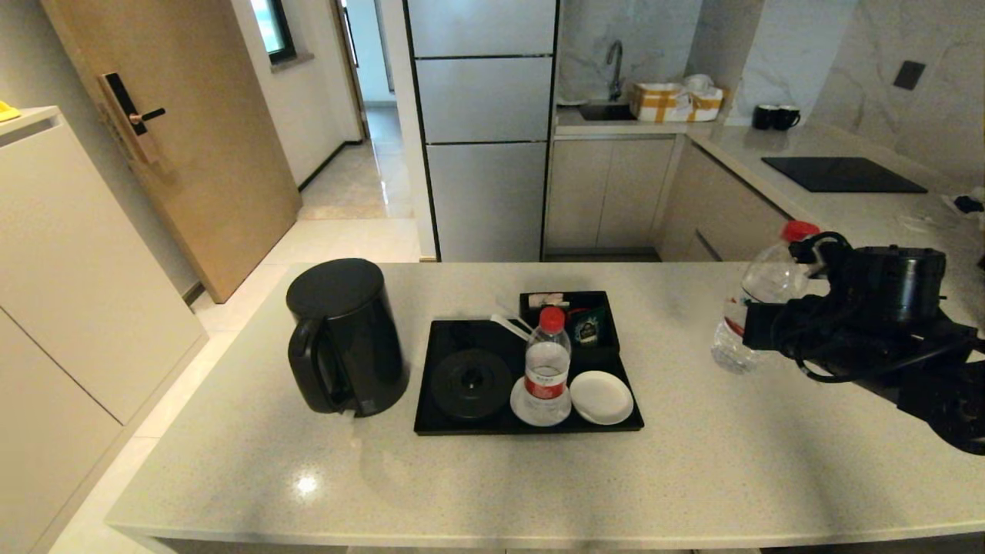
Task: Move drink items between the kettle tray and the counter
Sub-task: Place it on the right
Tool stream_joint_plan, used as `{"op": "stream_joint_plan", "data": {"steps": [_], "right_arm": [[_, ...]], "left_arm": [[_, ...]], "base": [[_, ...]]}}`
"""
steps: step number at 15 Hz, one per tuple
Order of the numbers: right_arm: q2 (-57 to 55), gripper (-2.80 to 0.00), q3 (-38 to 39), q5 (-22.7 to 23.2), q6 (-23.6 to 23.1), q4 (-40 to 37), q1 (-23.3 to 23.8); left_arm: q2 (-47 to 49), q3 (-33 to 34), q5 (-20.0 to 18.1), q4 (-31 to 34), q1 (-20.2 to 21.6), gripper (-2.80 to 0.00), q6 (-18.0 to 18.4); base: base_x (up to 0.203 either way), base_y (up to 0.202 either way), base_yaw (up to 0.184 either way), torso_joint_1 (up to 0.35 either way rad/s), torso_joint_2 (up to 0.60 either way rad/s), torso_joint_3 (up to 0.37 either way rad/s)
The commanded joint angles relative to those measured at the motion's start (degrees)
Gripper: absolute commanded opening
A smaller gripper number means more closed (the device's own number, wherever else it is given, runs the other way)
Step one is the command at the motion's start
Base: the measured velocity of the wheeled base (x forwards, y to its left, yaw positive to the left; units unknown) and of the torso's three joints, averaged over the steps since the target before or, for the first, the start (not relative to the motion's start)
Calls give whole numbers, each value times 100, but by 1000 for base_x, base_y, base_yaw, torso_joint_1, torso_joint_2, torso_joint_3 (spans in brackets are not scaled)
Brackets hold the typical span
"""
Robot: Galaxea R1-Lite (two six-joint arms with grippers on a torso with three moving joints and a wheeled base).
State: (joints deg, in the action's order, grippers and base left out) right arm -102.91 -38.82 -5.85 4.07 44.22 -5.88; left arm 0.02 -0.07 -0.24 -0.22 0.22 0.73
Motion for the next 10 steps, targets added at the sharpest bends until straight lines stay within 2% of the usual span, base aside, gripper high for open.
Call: {"op": "stream_joint_plan", "data": {"steps": [1, 7, 10], "right_arm": [[-137, -280, 243, 62, 20, 173, 251], [-1540, -280, 638, 4, 13, 1938, 490], [-2222, -280, 580, -74, -14, 2524, 856]], "left_arm": [[-2, 7, -2, -4, 4, 0, -2], [-2, 7, -2, -4, 4, 0, 6], [-2, 7, 7, 13, 4, 0, 6]], "base": [[0, 0, 0, 0, 0, 0], [0, 0, 0, 0, 0, 0], [0, 0, 0, 0, 0, 0]]}}
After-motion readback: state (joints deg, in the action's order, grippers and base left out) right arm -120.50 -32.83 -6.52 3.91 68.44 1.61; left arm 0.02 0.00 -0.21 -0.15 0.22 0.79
